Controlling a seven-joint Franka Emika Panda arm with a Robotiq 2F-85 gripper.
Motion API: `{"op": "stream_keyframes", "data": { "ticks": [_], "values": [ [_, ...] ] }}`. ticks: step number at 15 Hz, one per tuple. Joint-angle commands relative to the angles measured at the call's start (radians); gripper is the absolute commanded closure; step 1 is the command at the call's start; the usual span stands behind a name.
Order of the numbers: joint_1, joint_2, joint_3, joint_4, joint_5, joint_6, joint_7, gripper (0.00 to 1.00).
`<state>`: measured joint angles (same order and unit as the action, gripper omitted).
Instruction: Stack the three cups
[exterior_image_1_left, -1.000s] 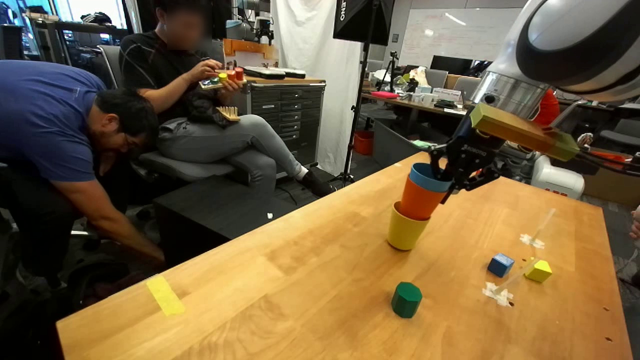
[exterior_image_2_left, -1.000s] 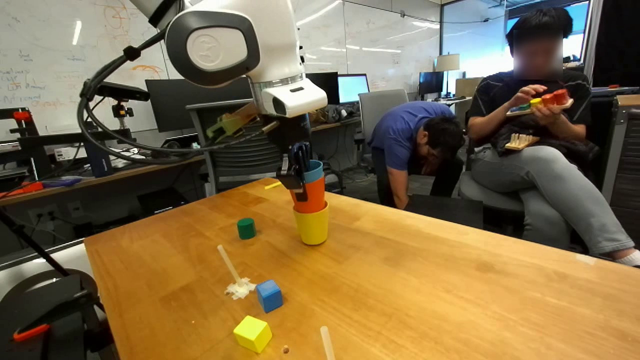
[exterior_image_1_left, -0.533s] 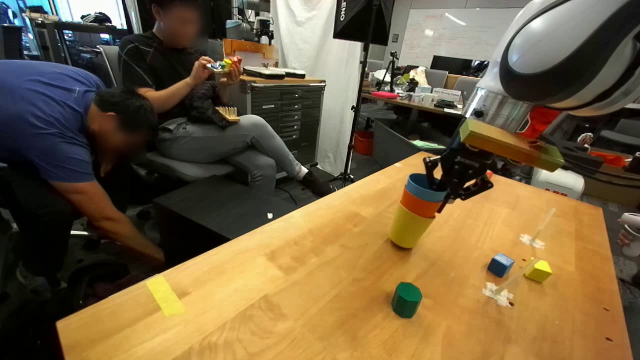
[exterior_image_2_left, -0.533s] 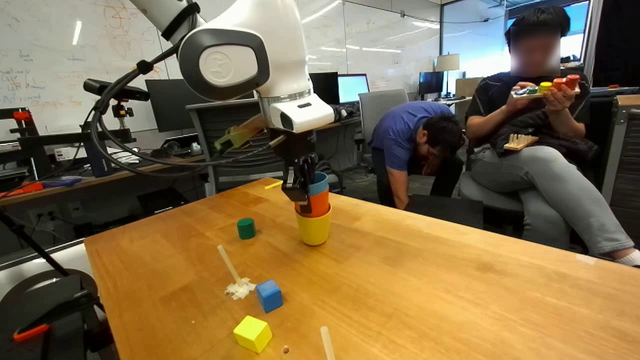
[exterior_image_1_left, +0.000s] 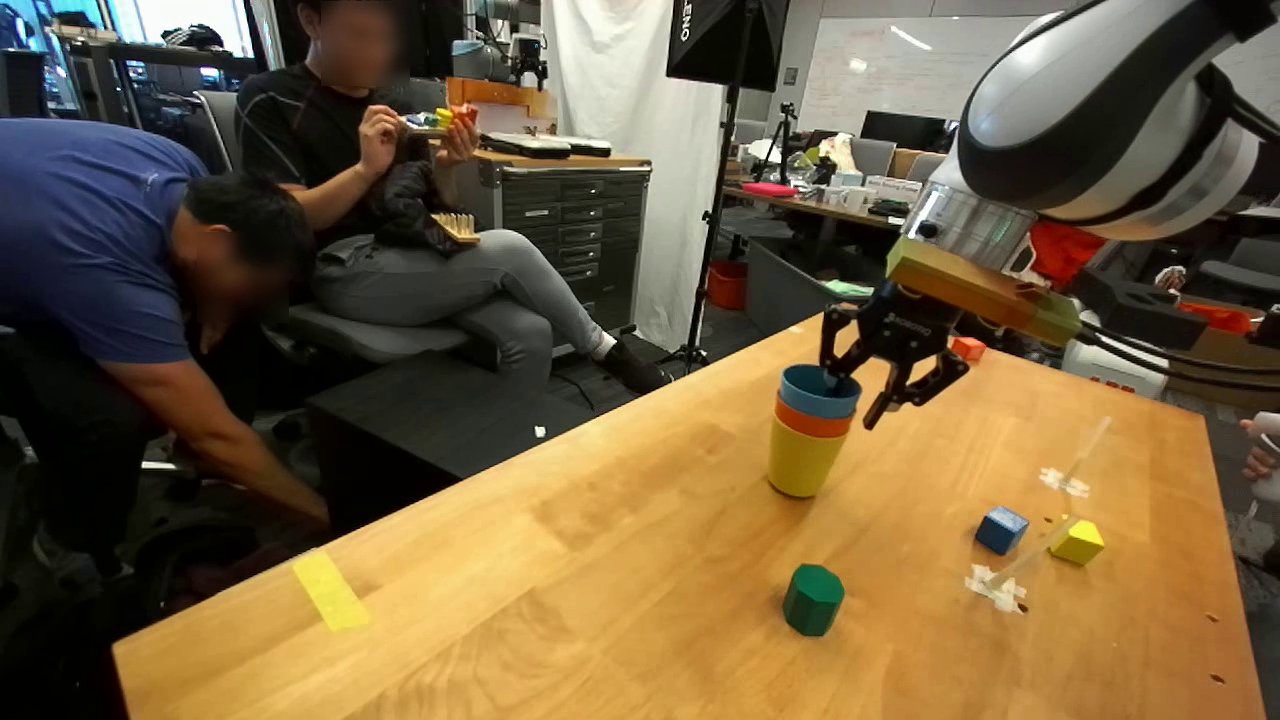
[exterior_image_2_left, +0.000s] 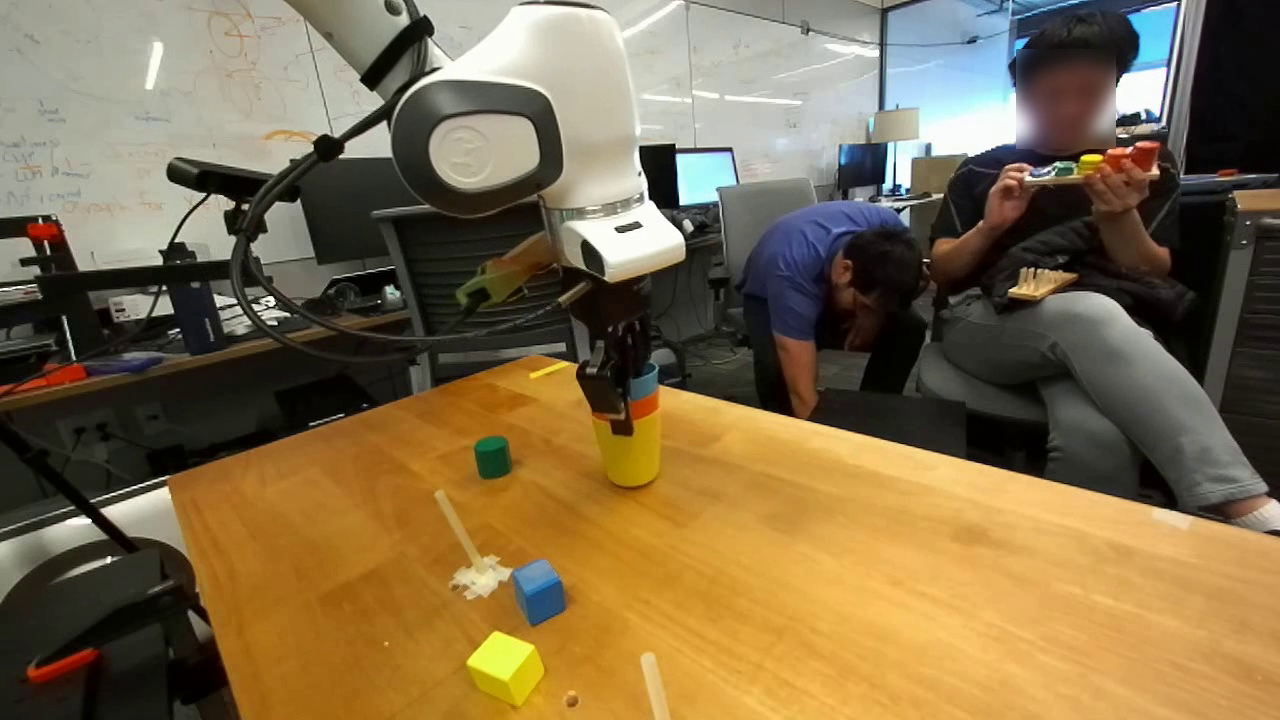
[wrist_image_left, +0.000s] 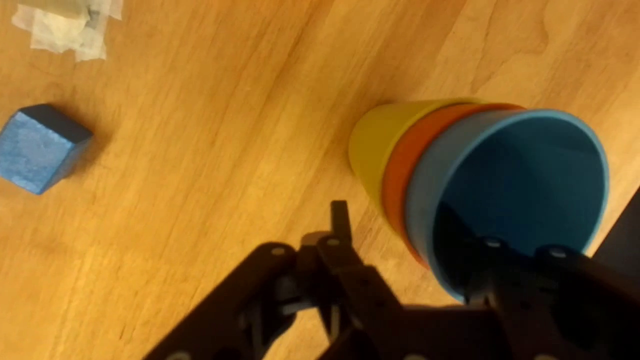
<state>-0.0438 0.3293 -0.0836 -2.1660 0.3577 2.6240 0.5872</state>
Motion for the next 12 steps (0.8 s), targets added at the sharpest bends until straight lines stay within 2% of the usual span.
{"op": "stream_keyframes", "data": {
  "ticks": [1, 4, 8, 12],
  "values": [
    [-0.007, -0.004, 0.012, 0.024, 0.04, -0.021, -0.012, 0.23],
    [-0.008, -0.016, 0.013, 0.023, 0.047, -0.029, -0.016, 0.01],
    [-0.018, -0.06, 0.019, 0.008, 0.061, -0.055, -0.045, 0.0],
    [-0.035, -0.177, 0.011, -0.038, 0.058, -0.12, -0.13, 0.01]
  ]
}}
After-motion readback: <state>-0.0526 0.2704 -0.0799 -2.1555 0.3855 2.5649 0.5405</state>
